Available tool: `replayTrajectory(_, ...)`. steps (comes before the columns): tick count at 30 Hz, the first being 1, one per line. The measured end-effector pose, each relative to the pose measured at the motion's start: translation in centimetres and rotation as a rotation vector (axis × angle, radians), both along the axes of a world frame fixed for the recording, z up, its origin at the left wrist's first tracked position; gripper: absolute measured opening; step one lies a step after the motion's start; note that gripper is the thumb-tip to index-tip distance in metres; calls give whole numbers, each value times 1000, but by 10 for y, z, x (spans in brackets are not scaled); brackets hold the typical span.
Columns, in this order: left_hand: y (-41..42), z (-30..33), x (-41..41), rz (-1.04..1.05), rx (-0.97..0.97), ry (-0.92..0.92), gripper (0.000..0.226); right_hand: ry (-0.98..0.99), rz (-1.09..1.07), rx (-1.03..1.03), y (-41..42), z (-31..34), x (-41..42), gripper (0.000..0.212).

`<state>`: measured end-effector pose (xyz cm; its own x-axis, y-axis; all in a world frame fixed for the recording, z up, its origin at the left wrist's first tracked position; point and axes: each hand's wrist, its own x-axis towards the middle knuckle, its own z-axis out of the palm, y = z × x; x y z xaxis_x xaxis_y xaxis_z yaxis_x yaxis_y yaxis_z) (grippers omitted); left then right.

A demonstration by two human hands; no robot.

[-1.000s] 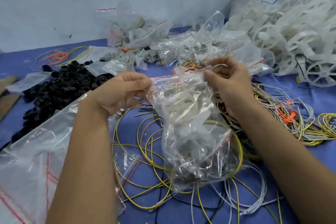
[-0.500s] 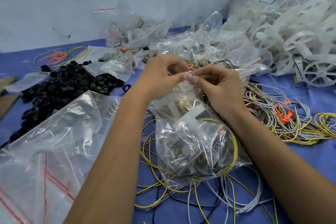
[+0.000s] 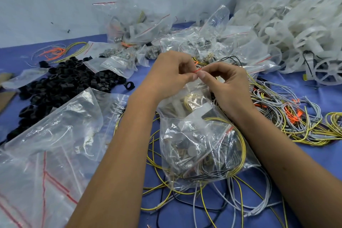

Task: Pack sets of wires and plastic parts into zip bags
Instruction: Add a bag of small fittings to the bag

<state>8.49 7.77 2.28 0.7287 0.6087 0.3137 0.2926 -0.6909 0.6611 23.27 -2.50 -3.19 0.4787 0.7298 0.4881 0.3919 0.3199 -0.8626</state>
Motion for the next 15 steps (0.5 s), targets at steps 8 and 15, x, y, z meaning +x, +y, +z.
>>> replayTrajectory(8,3,-1,-1,-10,-10,4,13,-73,-6,-21,-1,1,-3,6)
replayTrajectory(15,6,-7,-8,-4,-82,-2,3,-53,-26,-44,-2,2,-4,6)
